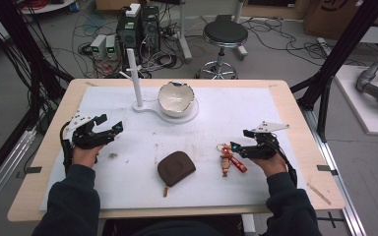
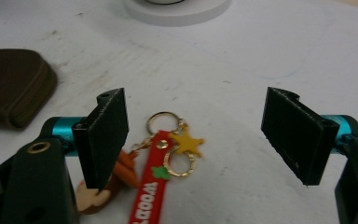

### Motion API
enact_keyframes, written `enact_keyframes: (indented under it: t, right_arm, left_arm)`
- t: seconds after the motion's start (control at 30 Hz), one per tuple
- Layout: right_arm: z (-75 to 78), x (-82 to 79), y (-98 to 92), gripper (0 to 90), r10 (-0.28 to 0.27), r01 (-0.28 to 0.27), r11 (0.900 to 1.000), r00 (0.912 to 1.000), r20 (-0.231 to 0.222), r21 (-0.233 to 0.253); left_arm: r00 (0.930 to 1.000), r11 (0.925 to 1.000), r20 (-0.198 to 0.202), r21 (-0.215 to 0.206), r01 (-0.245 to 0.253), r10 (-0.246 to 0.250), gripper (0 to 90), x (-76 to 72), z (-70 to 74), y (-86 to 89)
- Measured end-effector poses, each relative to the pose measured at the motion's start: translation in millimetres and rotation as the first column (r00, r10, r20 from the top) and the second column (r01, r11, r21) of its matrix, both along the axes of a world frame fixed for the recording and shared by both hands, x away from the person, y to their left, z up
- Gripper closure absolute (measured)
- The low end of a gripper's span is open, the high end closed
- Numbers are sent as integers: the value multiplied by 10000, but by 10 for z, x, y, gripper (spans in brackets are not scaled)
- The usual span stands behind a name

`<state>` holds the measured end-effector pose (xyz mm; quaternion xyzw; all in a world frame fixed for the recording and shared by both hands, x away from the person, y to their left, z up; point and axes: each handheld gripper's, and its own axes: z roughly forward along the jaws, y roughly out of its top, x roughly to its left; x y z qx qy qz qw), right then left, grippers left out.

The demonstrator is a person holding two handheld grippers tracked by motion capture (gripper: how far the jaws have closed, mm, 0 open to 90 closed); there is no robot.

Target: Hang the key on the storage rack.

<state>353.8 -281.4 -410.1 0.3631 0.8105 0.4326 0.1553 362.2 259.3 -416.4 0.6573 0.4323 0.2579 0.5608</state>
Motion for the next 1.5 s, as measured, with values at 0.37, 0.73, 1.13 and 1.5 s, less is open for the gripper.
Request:
enact_keyframes:
  t: [0.37,0.73,1.13,1.5]
  right_arm:
    - [-224,-184,443,308,1126,-1328,9655,9885,-1007,-2240]
    - [-170,-117,167,366,-967,876,9315,9953,-81,-3530]
    - [-265,-41,89,428,-665,321,9528,9923,-1045,-3020]
    - [-151,5,20,679,-285,112,9885,9932,-1129,-1508]
  left_arm:
    - [10000,10000,-11,70,-13,13,231,-5,2,-10]
    - [10000,9999,-56,111,-62,63,232,0,-2,-2]
    - [9999,9999,-129,115,-102,103,232,6,-9,-2]
    - [9995,9998,-263,149,-146,150,231,15,-22,4]
